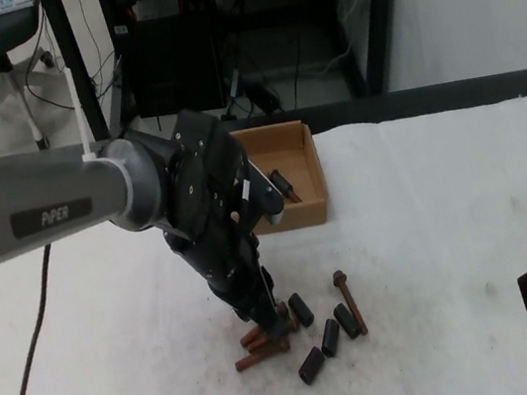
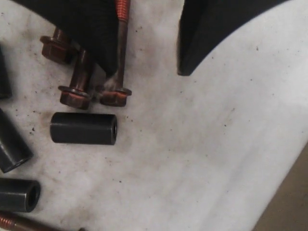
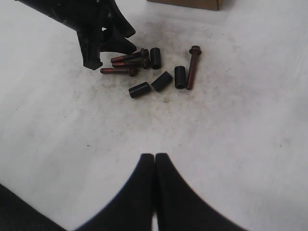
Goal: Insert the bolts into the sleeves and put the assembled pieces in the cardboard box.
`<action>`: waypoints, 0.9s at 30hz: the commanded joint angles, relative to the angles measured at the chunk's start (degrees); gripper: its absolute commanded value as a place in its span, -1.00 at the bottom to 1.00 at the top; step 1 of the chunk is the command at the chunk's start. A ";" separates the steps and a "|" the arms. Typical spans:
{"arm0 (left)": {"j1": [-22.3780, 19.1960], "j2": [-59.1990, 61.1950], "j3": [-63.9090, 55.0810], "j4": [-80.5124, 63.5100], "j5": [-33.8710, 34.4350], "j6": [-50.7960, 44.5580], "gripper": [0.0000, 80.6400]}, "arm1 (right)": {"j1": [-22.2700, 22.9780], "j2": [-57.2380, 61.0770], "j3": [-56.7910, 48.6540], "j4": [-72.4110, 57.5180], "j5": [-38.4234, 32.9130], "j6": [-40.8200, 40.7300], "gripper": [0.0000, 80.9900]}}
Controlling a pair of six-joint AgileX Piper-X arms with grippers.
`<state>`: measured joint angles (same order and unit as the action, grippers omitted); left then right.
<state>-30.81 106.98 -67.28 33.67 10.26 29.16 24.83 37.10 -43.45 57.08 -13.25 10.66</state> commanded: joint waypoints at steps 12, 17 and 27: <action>-2.25 1.33 -0.71 -0.46 -0.58 0.43 -0.08 | -0.08 -0.65 -0.04 0.14 -0.62 -0.22 -0.99; -3.48 1.63 -0.71 -0.46 -0.58 0.43 -0.08 | -0.08 -0.65 -0.04 0.14 -0.62 -0.22 -0.99; -3.55 2.15 -0.71 2.52 -2.06 3.13 -0.08 | -0.08 -0.65 -0.04 0.04 -0.62 -0.21 -0.99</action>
<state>-34.17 108.74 -67.66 34.85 8.97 30.69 24.83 37.10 -43.45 57.08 -13.25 10.66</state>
